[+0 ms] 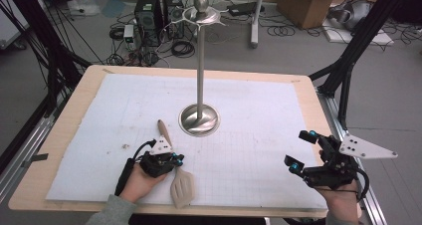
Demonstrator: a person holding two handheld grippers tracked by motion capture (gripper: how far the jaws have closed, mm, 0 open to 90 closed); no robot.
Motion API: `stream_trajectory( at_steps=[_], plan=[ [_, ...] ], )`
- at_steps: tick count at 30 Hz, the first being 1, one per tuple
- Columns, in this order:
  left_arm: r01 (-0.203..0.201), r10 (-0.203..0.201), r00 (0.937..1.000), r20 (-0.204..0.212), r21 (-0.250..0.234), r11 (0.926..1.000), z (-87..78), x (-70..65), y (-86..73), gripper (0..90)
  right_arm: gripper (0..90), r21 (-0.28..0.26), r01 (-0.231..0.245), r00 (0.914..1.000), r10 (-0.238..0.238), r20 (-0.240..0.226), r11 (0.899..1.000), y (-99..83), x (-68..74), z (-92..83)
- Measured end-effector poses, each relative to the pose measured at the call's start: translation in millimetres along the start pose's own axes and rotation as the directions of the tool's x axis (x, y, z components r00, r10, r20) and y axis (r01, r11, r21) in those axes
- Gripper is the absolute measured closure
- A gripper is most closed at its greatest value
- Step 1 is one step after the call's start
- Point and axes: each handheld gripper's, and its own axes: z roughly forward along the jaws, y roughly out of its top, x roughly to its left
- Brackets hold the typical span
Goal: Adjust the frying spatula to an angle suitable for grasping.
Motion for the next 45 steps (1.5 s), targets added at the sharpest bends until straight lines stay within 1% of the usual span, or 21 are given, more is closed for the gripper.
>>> stream_trajectory(
  at_steps=[6,9,11,12,14,17,18,19,24,31,35,40,42,44,45],
  plan=[
    [-0.009,0.009,0.9999,0.008,0.002,1.0000,-4.7,0.0,-3.2,89.8,6.0,-0.007,-0.001,1.0000,0.001,0.001,1.000,-0.2,-0.7,-0.9],
    [-0.011,0.011,0.9999,0.010,0.003,0.9999,-7.9,-0.3,-5.7,89.7,6.0,-0.004,-0.007,1.0000,0.007,0.002,1.000,-0.4,-0.4,-0.5],
    [-0.014,0.014,0.9998,0.013,0.001,0.9999,-10.5,-0.1,-7.8,89.8,6.0,-0.001,0.001,1.0000,-0.001,0.000,1.000,-0.5,-0.7,-0.1],
    [-0.013,0.013,0.9998,0.016,0.000,0.9999,-11.7,-0.1,-8.8,89.8,6.0,0.000,-0.003,1.0000,0.003,0.000,1.000,-0.5,-0.2,0.2],
    [-0.015,0.015,0.9998,0.014,0.000,0.9999,-13.8,-0.4,-10.4,89.8,6.0,0.001,0.005,1.0000,-0.005,0.000,1.000,-0.5,-0.5,1.1],
    [-0.023,0.023,0.9997,0.007,0.000,0.9997,-16.9,-1.9,-13.0,89.8,6.0,0.006,-0.006,1.0000,0.006,0.000,1.000,-0.7,0.3,1.6],
    [-0.027,0.027,0.9996,0.002,0.003,0.9996,-18.3,-2.3,-13.8,89.8,6.0,0.006,-0.001,1.0000,0.001,-0.001,1.000,-0.7,0.0,1.9],
    [-0.030,0.030,0.9995,0.007,0.006,0.9995,-19.8,-2.0,-14.5,89.8,6.0,0.006,-0.001,1.0000,0.001,-0.001,1.000,-0.6,0.1,2.0],
    [-0.019,0.018,0.9998,0.011,0.008,0.9998,-28.0,-2.5,-20.4,89.7,6.0,0.006,0.000,1.0000,0.000,-0.002,1.000,-0.3,0.3,1.3],
    [-0.017,0.016,0.9996,0.025,0.021,0.9996,-41.1,-0.5,-28.7,89.7,6.0,0.002,0.001,1.0000,-0.001,0.000,1.000,0.0,0.1,0.0],
    [-0.023,0.023,0.9995,0.022,0.022,0.9995,-47.0,-0.5,-33.0,89.8,6.0,0.000,0.003,1.0000,-0.003,-0.001,1.000,0.1,0.3,-0.3],
    [-0.031,0.031,0.9994,0.017,0.025,0.9992,-53.5,-0.8,-37.6,89.7,6.0,0.000,-0.005,1.0000,0.005,-0.002,1.000,0.0,1.1,0.3],
    [-0.048,0.048,0.9986,0.021,0.026,0.9985,-56.9,-0.5,-40.0,89.7,6.0,0.001,-0.001,1.0000,0.001,-0.004,1.000,0.0,1.0,0.3],
    [-0.044,0.043,0.9987,0.028,0.028,0.9986,-60.2,0.5,-42.2,89.7,6.0,-0.001,-0.005,1.0000,0.005,-0.002,1.000,-0.4,0.5,0.7],
    [-0.045,0.044,0.9987,0.027,0.027,0.9986,-61.0,0.8,-42.7,89.7,6.0,0.002,0.002,1.0000,-0.002,-0.001,1.000,-0.7,-0.4,1.0]
  ],
)
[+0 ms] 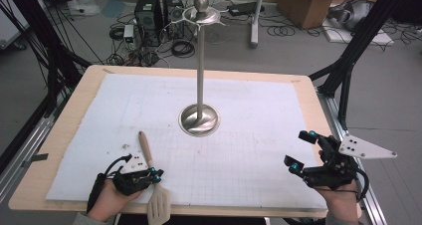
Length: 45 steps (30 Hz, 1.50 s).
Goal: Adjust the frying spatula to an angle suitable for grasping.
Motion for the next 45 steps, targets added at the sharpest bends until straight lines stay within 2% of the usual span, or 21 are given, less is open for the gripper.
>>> stream_trajectory(
  at_steps=[4,6,10,14,20,26,29,35,41,45],
  plan=[
    [-0.009,0.009,1.0000,0.005,0.001,1.0000,0.6,0.2,0.0,89.7,6.0,0.012,0.005,1.0000,-0.005,-0.004,1.000,0.0,0.9,3.6],
    [-0.030,0.030,0.9995,0.000,-0.011,0.9995,0.4,0.2,-1.2,89.7,6.0,0.015,0.012,0.9996,-0.011,-0.024,1.000,0.6,2.1,5.1],
    [-0.023,0.022,0.9997,-0.014,-0.073,0.9971,-7.0,3.6,0.9,89.7,6.0,0.006,0.001,0.9997,-0.001,-0.025,1.000,0.9,2.6,4.5],
    [0.003,-0.010,0.9987,-0.051,-0.139,0.9902,-16.4,10.6,1.6,89.6,6.0,0.008,0.002,0.9997,-0.002,-0.026,1.000,0.5,1.6,3.6],
    [0.062,-0.082,0.9894,-0.120,-0.164,0.9844,-25.8,33.8,-5.4,89.6,6.0,0.012,0.006,0.9996,-0.005,-0.028,1.000,0.3,1.4,6.2],
    [0.116,-0.145,0.9750,-0.168,-0.169,0.9786,-33.6,51.0,-13.6,89.6,6.0,0.024,-0.006,0.9995,0.007,-0.030,1.000,-1.8,-0.8,8.2],
    [0.133,-0.161,0.9707,-0.178,-0.160,0.9782,-34.6,56.3,-16.4,89.6,6.0,0.019,-0.005,0.9995,0.005,-0.032,1.000,-1.5,-0.3,8.6],
    [0.142,-0.159,0.9703,-0.182,-0.104,0.9845,-27.0,59.4,-17.1,89.6,6.0,0.018,-0.002,0.9995,0.003,-0.031,1.000,-1.2,-0.2,8.2],
    [0.161,-0.170,0.9675,-0.187,-0.066,0.9848,-19.4,62.8,-16.9,89.6,6.0,0.021,-0.003,0.9995,0.004,-0.030,1.000,-1.4,-0.2,8.5],
    [0.170,-0.179,0.9663,-0.185,-0.061,0.9835,-14.8,63.6,-15.2,89.6,6.0,0.027,-0.002,0.9994,0.003,-0.034,1.000,-1.7,0.0,9.7]
  ],
)
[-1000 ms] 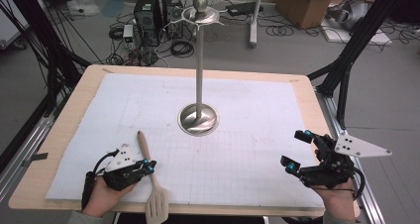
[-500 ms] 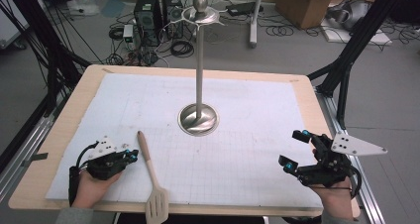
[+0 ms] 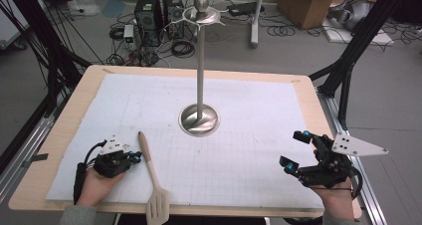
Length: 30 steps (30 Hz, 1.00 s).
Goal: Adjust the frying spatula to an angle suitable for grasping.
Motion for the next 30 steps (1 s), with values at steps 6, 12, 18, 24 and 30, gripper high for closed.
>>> stream_trajectory(
  at_steps=[6,12,18,24,30],
  plan=[
    [0.002,-0.002,1.0000,0.001,0.002,1.0000,3.4,1.2,2.3,89.6,6.0,-0.004,0.001,1.0000,-0.001,0.003,1.000,0.4,0.4,-0.4],
    [0.013,-0.012,0.9997,0.023,-0.025,0.9996,8.1,0.0,7.1,89.6,6.0,0.000,0.002,1.0000,-0.002,0.004,1.000,0.2,0.2,-0.3],
    [0.014,-0.013,0.9994,0.031,-0.032,0.9994,14.0,-1.7,14.6,89.7,6.0,0.004,0.001,1.0000,-0.001,0.004,1.000,-0.5,0.0,0.7],
    [0.019,-0.018,0.9993,0.034,-0.031,0.9993,18.0,-2.0,17.4,89.7,6.0,0.002,-0.001,1.0000,0.001,0.005,1.000,-0.5,-0.6,0.1],
    [0.029,-0.028,0.9988,0.040,-0.029,0.9992,23.9,-3.3,22.2,89.7,6.0,0.005,0.002,1.0000,-0.002,0.005,1.000,-0.2,0.1,1.3]
  ],
)
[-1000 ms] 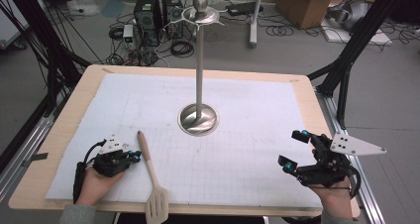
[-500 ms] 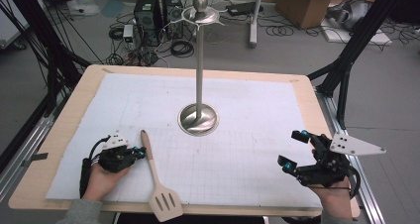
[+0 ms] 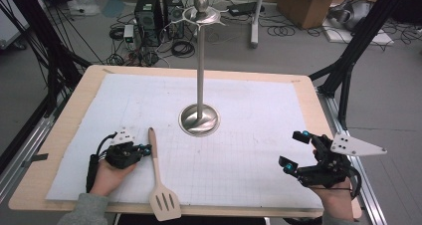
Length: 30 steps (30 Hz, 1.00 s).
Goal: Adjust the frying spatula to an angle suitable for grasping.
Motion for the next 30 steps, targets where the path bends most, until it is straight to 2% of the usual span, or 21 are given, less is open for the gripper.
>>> stream_trajectory(
  at_steps=[6,16,24,30],
  plan=[
    [0.009,-0.009,0.9999,0.010,0.003,1.0000,4.6,0.1,3.1,89.7,6.0,0.004,-0.003,1.0000,0.003,0.001,1.000,-0.7,-0.9,1.0],
    [-0.024,0.024,0.9997,0.002,0.040,0.9989,18.5,-5.4,17.4,89.7,6.0,0.002,-0.004,1.0000,0.004,0.000,1.000,-0.4,-0.5,0.4],
    [0.011,-0.012,0.9999,0.011,0.024,0.9996,26.5,-6.0,19.3,89.7,6.0,-0.002,0.000,1.0000,0.000,-0.001,1.000,-0.6,-1.4,0.7],
    [-0.034,0.034,0.9994,0.003,0.065,0.9973,34.1,-9.0,28.7,89.7,6.0,0.001,0.000,1.0000,0.000,0.001,1.000,-0.7,-1.2,0.8]
  ],
)
